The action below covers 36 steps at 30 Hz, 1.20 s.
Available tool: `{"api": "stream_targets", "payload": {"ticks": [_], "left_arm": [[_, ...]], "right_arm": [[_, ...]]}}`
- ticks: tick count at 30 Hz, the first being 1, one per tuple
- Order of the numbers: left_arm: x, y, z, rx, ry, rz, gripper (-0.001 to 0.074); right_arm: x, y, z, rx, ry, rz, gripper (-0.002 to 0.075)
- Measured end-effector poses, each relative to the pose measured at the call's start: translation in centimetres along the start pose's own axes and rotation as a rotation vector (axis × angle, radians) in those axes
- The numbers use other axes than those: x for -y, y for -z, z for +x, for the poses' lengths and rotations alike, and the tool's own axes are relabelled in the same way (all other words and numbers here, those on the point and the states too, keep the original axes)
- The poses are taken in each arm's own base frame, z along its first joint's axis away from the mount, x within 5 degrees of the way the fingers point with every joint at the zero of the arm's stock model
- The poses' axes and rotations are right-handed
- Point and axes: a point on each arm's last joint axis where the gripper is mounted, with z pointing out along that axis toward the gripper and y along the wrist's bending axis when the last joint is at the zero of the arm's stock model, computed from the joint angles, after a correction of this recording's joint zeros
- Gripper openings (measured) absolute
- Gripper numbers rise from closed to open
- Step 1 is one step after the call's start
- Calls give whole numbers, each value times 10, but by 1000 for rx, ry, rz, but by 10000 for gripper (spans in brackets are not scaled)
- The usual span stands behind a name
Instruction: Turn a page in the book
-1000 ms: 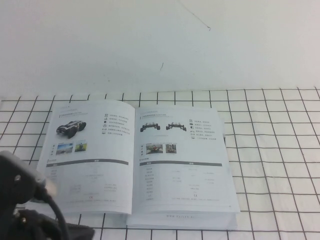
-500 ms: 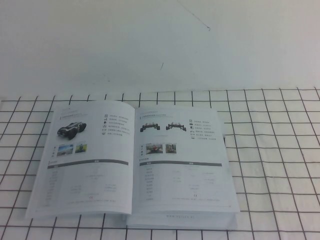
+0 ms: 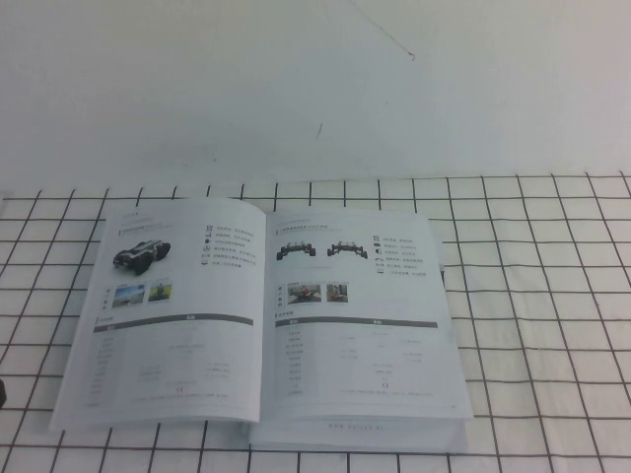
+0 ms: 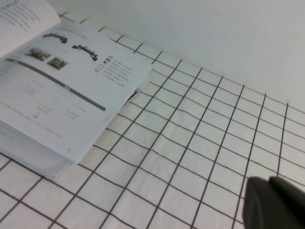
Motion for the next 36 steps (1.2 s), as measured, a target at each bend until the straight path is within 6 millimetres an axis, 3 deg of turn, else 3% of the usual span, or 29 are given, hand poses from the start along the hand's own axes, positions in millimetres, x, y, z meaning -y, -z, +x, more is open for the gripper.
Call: {"api": "stream_targets", "payload": {"ticks": [9, 31, 36], "left_arm": [[3, -3, 2, 37, -9, 23, -3], [3, -3, 7, 19, -12, 13, -2], [-1, 7, 12, 24, 99, -63, -2]], "right_arm": [[-3, 0, 10, 5, -6, -4, -1], [-3, 0, 10, 5, -6, -4, -1], [-3, -1, 10, 5, -6, -4, -1]]}}
